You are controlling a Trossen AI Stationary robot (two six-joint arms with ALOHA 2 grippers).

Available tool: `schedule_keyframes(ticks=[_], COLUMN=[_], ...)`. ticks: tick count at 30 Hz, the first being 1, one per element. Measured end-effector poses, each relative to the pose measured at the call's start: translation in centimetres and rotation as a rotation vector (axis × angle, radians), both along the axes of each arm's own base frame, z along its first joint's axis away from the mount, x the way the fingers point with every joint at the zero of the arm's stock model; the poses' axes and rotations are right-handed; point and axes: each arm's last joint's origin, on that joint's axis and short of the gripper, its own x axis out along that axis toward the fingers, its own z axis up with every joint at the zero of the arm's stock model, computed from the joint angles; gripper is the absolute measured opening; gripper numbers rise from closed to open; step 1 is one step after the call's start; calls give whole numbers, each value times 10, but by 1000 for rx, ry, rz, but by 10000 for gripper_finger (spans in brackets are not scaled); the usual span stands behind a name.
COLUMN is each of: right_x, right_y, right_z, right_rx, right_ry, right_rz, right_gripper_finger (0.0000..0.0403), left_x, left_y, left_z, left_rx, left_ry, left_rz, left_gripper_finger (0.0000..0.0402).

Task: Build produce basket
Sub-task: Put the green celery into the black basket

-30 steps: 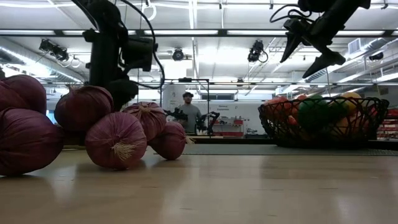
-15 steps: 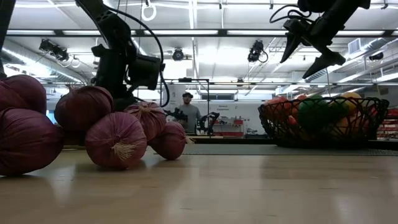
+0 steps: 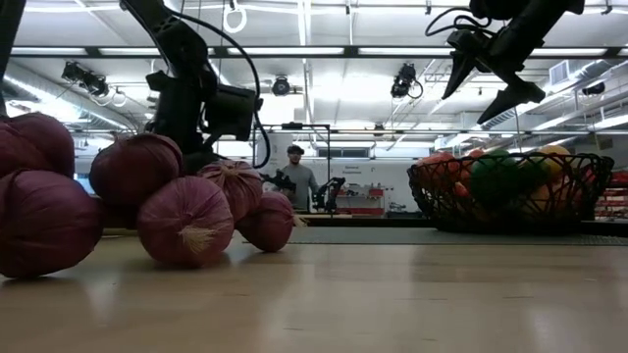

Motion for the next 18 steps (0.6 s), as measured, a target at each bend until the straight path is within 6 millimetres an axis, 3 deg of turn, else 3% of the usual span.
schedule_keyframes(ticks=[5, 13, 18], right_x=[0, 5, 10], right_y=[0, -2, -3], right_z=[0, 6, 12], right_rx=[0, 1, 2], right_ry=[0, -103, -206], right_rz=[0, 32, 63], right_gripper_finger=[389, 389, 385], left_x=[11, 32, 49], left_y=[1, 10, 21], left_z=[10, 48, 84], left_rx=[-16, 3, 44], left_ry=[-54, -115, -211], left_rz=[-15, -97, -112], left_gripper_finger=[153, 155, 150])
